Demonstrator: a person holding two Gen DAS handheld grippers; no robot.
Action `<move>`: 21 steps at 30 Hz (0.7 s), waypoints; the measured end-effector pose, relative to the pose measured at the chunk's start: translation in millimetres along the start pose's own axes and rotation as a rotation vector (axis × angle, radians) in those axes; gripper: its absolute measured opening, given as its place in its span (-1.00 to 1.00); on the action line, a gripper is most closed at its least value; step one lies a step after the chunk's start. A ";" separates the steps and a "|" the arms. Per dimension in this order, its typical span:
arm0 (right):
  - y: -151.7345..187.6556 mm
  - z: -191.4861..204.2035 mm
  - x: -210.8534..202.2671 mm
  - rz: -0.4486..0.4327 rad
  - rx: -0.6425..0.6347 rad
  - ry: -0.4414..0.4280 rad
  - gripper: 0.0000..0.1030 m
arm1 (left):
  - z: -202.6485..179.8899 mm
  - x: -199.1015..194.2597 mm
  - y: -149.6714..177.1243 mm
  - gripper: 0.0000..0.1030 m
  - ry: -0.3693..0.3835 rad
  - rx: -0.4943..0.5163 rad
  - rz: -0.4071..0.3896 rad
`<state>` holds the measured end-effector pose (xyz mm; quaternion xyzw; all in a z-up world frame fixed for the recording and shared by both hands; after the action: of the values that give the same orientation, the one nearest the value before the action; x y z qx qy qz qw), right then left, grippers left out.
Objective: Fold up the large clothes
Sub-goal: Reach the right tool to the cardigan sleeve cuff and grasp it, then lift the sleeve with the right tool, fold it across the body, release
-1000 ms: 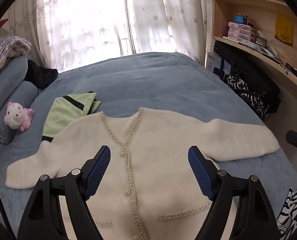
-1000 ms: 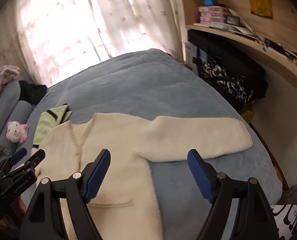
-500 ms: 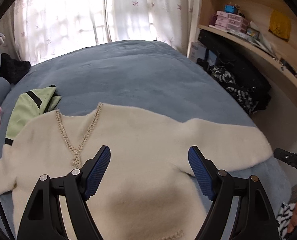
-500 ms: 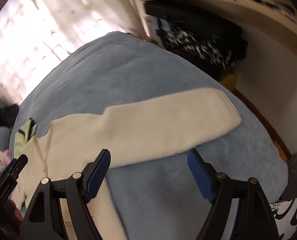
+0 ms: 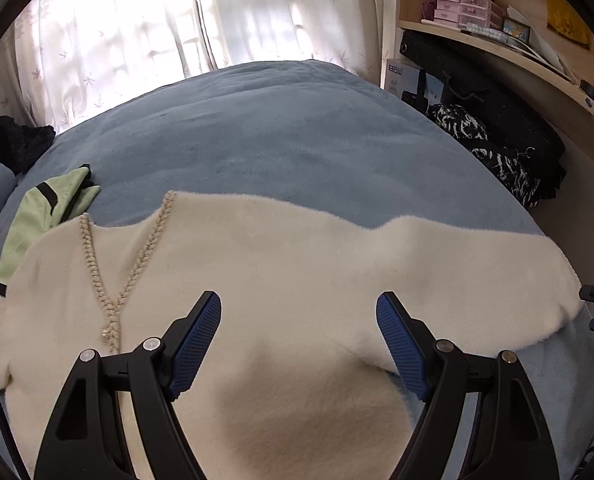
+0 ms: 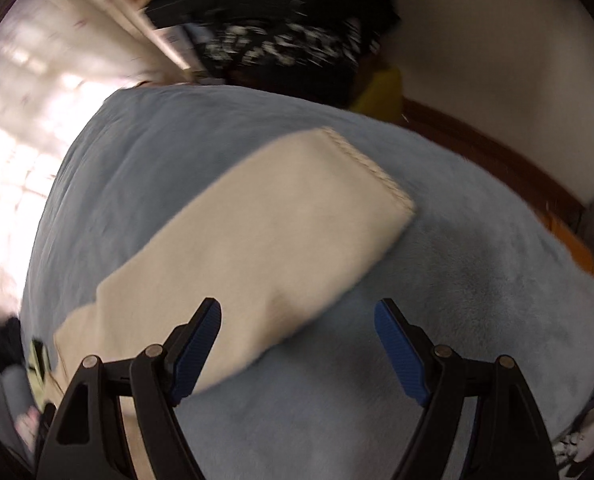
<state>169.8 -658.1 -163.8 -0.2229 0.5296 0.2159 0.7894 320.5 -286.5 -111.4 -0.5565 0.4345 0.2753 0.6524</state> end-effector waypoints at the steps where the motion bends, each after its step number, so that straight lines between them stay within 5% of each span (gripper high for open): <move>1: -2.6 -4.8 4.3 0.008 0.018 -0.010 0.55 | -2.5 6.1 0.5 0.53 0.008 -0.003 0.011; 7: -10.8 -25.0 33.5 0.059 0.162 -0.087 0.55 | -1.3 26.7 5.7 0.53 0.008 -0.042 0.052; 12: -16.0 -16.1 43.3 0.021 0.140 -0.068 0.54 | 5.7 28.8 7.5 0.53 -0.004 -0.047 0.029; 17: -23.2 1.8 46.3 -0.032 0.072 0.015 -0.42 | 12.2 15.2 7.8 0.53 -0.041 -0.009 -0.024; 21: -19.1 25.1 17.6 -0.129 0.000 -0.012 -0.66 | 22.0 0.7 7.7 0.53 -0.008 -0.017 -0.016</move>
<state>205.5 -657.0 -169.4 -0.2554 0.5094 0.1660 0.8048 320.1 -263.5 -115.7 -0.5644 0.4250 0.2761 0.6516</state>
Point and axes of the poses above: each gripper's, at about its wrist camera, not at the fingertips, and x roughly the way its jaws point, z to its left, y to its underside, the point moved 5 cm from there along x, roughly the way its jaws point, and after that the axes turned 12 degrees about z, right-handed, at the moved point
